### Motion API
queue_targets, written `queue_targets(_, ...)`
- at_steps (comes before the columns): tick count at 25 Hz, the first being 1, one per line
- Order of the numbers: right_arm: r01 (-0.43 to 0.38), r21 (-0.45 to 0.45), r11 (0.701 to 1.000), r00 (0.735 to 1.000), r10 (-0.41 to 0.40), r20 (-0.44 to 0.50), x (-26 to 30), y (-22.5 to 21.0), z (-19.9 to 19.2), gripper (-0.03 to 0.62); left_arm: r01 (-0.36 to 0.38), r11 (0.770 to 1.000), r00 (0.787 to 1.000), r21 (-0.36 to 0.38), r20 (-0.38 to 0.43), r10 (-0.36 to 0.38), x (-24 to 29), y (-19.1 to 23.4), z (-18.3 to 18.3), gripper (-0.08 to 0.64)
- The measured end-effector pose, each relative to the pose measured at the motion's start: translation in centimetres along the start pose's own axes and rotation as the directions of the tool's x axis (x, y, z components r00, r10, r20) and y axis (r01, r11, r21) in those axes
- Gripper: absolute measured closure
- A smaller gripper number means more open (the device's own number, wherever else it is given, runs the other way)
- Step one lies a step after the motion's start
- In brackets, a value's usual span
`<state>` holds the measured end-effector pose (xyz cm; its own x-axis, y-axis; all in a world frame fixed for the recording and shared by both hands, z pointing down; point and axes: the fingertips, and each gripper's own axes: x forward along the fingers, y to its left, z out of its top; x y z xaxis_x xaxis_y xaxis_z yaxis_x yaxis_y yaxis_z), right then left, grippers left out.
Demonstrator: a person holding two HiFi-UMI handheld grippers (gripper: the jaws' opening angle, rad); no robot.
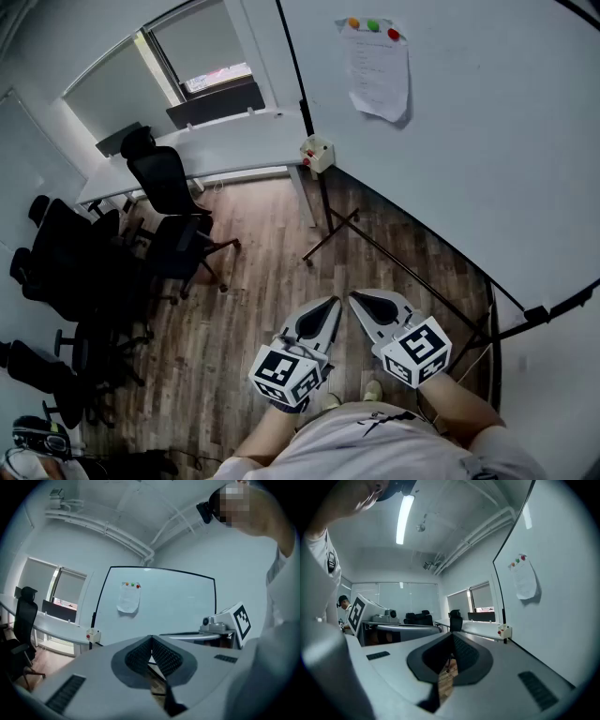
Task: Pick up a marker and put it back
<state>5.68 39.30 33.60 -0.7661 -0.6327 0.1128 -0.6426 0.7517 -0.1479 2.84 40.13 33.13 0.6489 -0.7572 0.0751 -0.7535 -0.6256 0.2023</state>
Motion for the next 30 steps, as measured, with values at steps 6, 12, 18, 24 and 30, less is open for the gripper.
queue_targets(6, 0.001, 0.005, 1.000, 1.000, -0.001, -0.004, -0.6, -1.0, -0.1, 0.580, -0.001, 1.000, 1.000, 0.000, -0.003, 0.001, 0.9, -0.6, 0.0, 0.549)
queue_targets(12, -0.027, -0.004, 1.000, 1.000, 0.027, 0.000, -1.3, -1.4, 0.0, 0.578, -0.012, 1.000, 1.000, 0.004, -0.002, 0.012, 1.7, -1.1, -0.2, 0.549)
queue_targets(18, -0.067, 0.000, 0.998, 0.997, 0.067, 0.047, -2.8, -1.7, 0.4, 0.578, -0.036, 0.999, 0.999, 0.019, -0.004, 0.036, 2.3, -1.8, -0.6, 0.549)
queue_targets(24, -0.062, -0.004, 0.998, 0.996, 0.063, 0.071, -3.6, -2.7, 0.9, 0.578, -0.046, 0.999, 0.999, 0.027, -0.011, 0.046, 3.2, -2.0, -1.0, 0.549)
queue_targets(30, -0.039, -0.002, 0.999, 0.998, 0.039, 0.056, -2.8, -4.2, 0.4, 0.578, -0.042, 0.999, 0.999, 0.012, -0.010, 0.042, 4.8, -0.5, -1.4, 0.549)
